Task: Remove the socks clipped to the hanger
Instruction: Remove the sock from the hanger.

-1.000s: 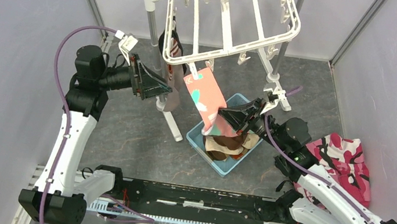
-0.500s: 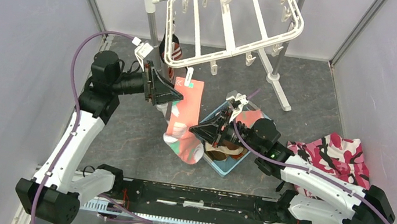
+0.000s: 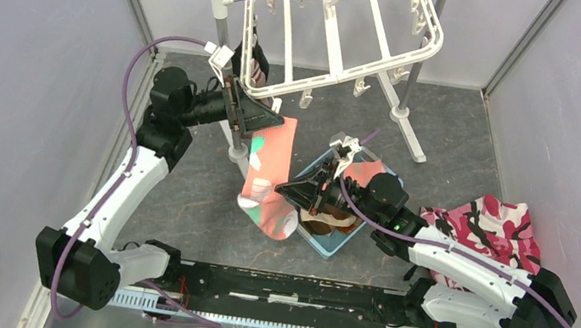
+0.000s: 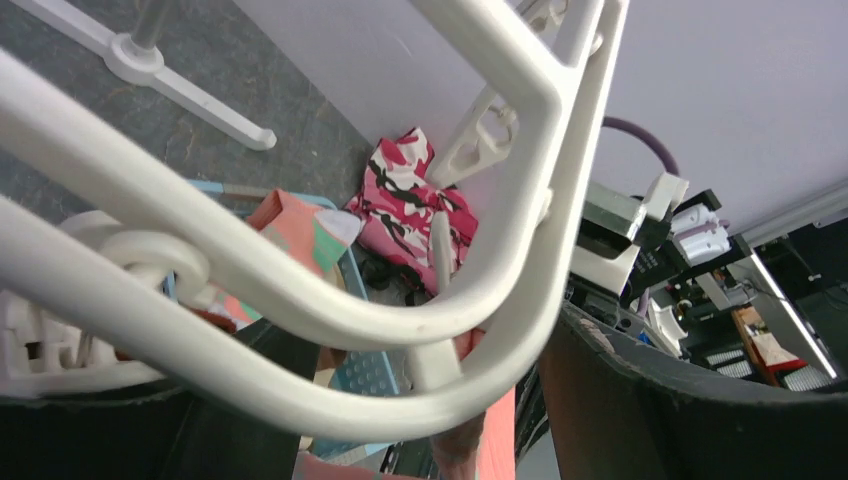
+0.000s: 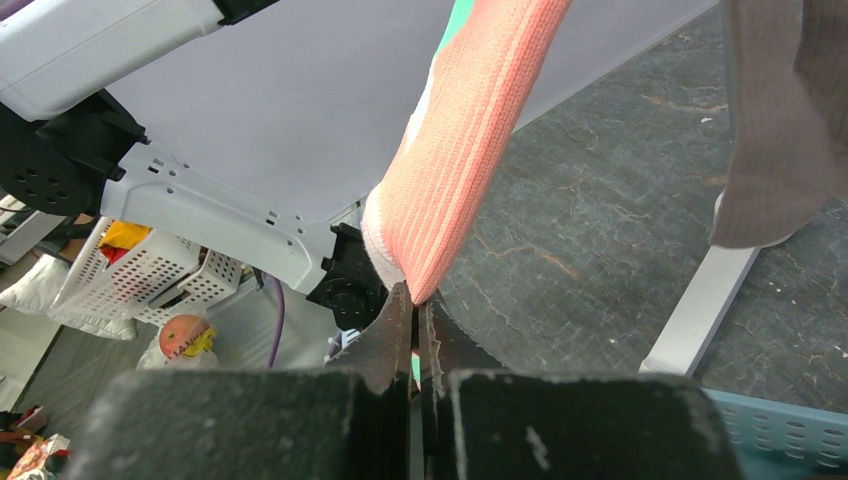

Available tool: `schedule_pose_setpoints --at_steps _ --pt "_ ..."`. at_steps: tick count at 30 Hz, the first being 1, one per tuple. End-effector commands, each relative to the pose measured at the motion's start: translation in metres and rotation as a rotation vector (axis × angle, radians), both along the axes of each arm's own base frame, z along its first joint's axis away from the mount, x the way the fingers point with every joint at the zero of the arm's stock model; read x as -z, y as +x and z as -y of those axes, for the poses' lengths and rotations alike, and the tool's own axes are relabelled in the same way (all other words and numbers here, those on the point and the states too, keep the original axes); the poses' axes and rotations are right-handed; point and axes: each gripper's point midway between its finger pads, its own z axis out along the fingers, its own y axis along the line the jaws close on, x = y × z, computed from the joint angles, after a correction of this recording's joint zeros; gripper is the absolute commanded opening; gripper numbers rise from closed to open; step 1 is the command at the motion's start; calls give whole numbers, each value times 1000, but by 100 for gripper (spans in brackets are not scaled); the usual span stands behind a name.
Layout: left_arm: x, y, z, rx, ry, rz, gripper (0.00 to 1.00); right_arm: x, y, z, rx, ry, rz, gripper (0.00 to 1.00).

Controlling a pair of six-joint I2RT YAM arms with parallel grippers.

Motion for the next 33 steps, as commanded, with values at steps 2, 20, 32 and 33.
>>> schedule_pose_setpoints --at_steps 2,20,32,33 --pt "-42 8 -2 -74 -78 81 80 -35 -6 3 -13 105 47 0" --pt "-71 15 -7 -151 -114 124 68 -25 -12 1 -49 85 25 0" --pt "-62 12 -9 -165 -108 108 2 -33 -3 6 12 59 54 0" --pt "-62 11 -10 -167 -107 107 2 -33 0 8 35 50 59 0"
